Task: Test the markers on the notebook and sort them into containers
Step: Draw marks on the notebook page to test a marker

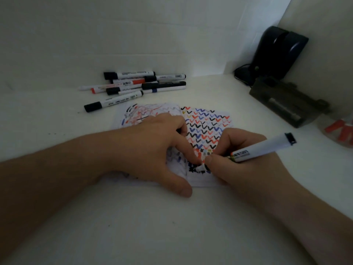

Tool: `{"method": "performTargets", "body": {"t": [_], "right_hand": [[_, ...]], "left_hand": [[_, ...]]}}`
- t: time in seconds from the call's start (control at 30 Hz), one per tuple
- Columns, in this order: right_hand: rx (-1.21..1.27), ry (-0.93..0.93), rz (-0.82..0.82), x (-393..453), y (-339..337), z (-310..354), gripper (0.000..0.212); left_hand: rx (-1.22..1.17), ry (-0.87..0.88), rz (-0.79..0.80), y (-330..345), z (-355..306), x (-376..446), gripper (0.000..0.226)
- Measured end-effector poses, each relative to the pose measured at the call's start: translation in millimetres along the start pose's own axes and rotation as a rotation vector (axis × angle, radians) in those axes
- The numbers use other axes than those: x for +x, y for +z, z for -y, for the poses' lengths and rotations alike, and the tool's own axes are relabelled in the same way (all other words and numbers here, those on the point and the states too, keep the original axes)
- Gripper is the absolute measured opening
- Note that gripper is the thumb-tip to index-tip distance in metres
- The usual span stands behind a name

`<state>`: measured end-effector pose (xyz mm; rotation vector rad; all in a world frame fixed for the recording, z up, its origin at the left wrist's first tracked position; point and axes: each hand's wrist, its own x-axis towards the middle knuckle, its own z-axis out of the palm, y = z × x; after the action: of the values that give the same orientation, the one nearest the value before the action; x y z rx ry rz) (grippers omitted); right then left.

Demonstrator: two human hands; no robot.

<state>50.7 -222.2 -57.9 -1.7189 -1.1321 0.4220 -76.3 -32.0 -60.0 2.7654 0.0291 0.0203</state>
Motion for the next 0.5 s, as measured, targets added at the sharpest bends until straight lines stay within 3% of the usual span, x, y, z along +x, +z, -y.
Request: {"method": "performTargets", "body": {"t": [0.13, 0.5], "right_hand": [[0.04, 0.096, 0.012, 3.3, 1.7, -2.0, 0.024], [0.0, 0.102, 0.021, 4.0, 4.0, 0.3, 0.025]], "left_hand": [[-0.012, 0.013, -0.024, 2.6, 1.3, -0.1, 0.064], [-0.016, 0.021, -0.045, 4.4, -1.0, -0.4, 0.061]]}}
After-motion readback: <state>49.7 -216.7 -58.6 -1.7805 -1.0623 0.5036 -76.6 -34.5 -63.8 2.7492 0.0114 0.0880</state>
